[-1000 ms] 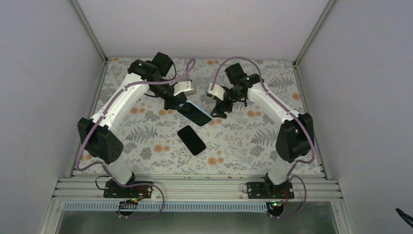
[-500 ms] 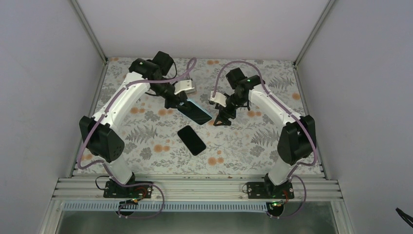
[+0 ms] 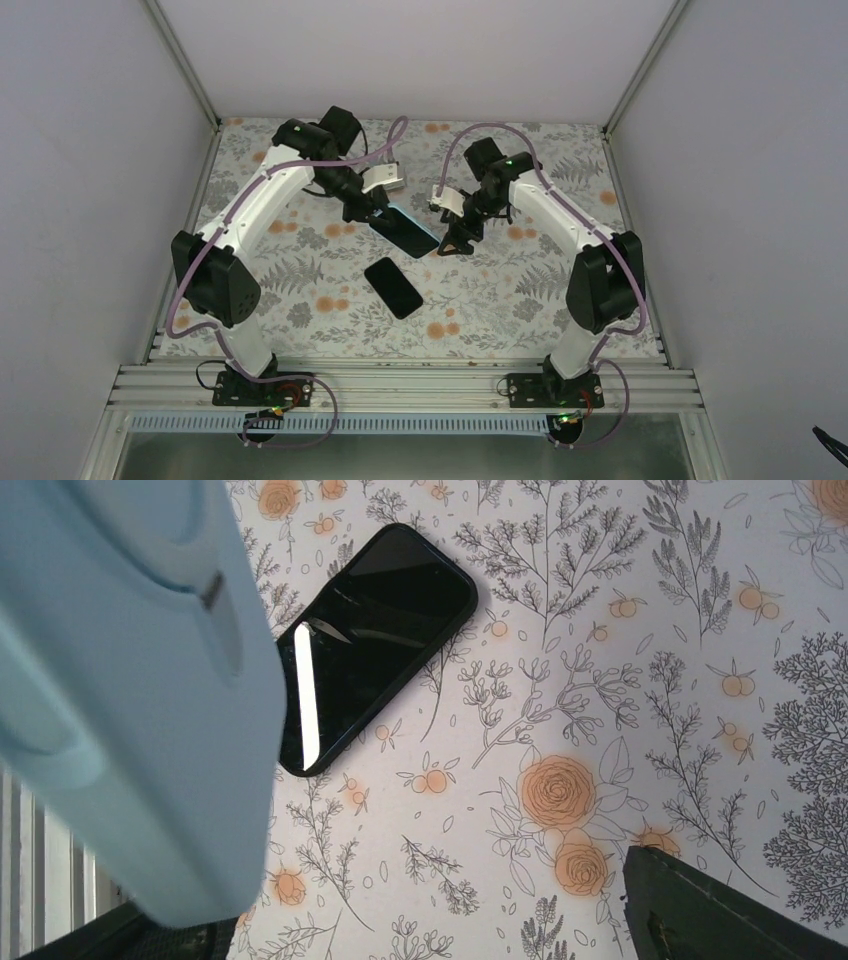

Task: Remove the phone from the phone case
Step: Remove the phone case from the phone.

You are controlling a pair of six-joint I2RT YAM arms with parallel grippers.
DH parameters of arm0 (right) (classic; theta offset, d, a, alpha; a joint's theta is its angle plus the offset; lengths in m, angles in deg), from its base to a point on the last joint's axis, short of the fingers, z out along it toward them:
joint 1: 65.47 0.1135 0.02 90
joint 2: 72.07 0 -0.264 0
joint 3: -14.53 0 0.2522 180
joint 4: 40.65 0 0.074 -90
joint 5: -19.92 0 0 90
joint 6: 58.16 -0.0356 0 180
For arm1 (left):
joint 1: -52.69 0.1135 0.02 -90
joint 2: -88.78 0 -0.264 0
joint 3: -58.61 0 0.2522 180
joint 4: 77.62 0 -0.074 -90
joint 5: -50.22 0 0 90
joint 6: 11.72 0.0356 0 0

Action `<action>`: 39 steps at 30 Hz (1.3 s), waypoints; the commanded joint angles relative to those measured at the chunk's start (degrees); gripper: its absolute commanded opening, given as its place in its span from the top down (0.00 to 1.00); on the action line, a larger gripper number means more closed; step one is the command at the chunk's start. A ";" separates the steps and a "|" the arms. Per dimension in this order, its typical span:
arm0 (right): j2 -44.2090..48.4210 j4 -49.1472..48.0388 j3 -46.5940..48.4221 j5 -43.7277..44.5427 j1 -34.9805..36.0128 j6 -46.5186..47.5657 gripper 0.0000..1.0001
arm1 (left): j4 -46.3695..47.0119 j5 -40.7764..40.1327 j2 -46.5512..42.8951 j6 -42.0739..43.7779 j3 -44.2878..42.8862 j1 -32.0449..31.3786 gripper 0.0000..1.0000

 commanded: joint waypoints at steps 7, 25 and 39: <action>-4.75 -1.55 5.26 -0.68 -2.14 1.42 0.07 | 0.41 5.50 -2.52 0.58 -1.39 -1.23 0.98; -14.77 -4.32 20.32 5.99 -7.98 -0.50 0.09 | 0.32 8.71 -8.09 1.76 2.21 -3.82 0.98; -1.93 -3.80 5.46 -0.88 -10.28 2.00 0.08 | 0.41 6.12 -3.82 2.88 -0.29 2.19 0.98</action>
